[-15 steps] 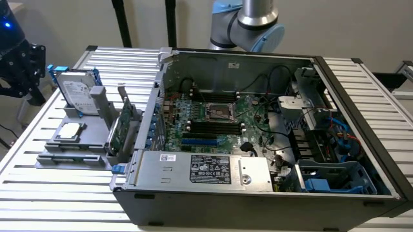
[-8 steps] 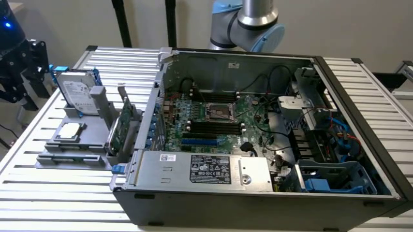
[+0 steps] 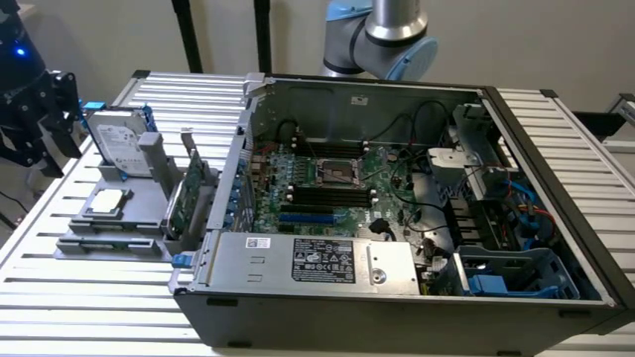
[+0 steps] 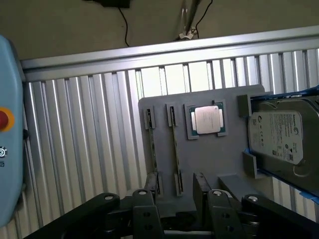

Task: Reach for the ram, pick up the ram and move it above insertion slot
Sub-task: 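Pick up the ram and move it above insertion slot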

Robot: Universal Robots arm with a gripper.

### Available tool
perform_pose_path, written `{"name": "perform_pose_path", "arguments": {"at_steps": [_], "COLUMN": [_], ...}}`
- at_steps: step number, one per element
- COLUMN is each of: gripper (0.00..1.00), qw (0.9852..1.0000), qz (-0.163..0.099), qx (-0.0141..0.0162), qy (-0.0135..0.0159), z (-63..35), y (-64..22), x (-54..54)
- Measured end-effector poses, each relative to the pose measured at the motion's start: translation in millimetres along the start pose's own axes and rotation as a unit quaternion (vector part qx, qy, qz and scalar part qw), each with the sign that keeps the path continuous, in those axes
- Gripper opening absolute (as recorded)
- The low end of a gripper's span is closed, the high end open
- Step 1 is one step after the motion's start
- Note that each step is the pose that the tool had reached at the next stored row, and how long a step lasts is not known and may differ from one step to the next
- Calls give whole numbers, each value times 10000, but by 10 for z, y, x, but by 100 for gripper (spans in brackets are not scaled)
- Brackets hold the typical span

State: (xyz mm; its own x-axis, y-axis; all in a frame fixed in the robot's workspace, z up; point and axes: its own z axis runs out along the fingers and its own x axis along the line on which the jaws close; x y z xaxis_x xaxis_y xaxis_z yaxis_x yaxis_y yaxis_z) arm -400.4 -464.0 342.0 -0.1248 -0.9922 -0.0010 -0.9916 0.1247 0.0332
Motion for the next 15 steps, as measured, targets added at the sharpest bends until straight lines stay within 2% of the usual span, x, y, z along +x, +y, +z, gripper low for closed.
{"name": "perform_pose_path", "arguments": {"at_steps": [15], "gripper": [42], "qw": [10000], "qz": [-83], "qx": [1], "qy": [3], "z": [271], "y": [-18], "x": [59]}}
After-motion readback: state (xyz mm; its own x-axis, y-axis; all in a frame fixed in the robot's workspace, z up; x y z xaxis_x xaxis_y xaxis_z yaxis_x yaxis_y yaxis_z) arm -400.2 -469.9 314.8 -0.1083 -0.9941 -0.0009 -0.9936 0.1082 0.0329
